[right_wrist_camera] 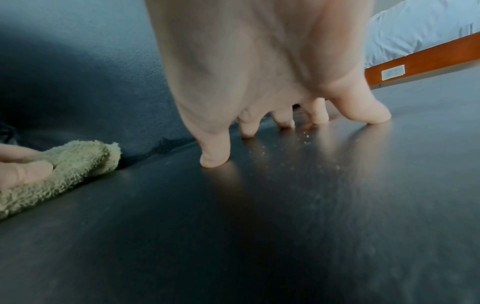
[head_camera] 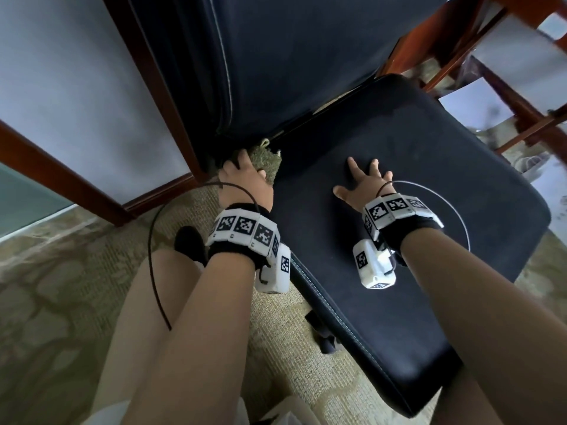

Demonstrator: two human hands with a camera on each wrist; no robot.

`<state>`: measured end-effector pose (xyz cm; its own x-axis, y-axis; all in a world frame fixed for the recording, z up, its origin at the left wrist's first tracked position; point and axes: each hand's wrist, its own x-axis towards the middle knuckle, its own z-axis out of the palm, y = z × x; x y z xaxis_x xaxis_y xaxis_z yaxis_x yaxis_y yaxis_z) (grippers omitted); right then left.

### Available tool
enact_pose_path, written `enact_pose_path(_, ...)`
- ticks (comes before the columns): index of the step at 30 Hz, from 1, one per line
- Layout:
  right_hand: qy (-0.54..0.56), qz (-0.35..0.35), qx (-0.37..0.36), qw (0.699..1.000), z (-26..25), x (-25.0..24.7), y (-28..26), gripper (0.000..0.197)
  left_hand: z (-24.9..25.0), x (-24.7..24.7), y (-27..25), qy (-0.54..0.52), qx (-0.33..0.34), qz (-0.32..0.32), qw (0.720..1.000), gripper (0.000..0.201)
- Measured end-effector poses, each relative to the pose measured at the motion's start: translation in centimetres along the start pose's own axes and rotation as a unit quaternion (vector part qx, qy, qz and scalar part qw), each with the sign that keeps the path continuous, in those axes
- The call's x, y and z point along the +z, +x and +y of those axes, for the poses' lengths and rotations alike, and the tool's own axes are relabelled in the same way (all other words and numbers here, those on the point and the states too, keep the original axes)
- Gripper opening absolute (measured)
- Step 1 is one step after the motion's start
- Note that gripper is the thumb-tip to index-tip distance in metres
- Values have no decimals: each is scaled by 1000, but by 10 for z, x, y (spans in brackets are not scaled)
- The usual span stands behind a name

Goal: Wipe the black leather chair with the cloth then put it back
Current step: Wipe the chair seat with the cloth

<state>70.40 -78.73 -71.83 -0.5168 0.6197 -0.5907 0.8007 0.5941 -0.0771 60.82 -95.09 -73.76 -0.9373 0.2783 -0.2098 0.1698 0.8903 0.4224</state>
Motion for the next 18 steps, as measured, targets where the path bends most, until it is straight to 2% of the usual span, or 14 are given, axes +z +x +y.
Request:
enact_pose_path(6,3,-11,-3,1000,0,-1,-3,75,-4,12,-10,-21,-4,27,999,62)
enact_pose_path(15,4,-8,14,1000,-7,-4,-8,75,-2,1,18,17,26,-10,999,57)
enact_pose_path(18,-29,-18,22,999,-15,-9,-12,67,0,1,36,2,30,-28,999,56)
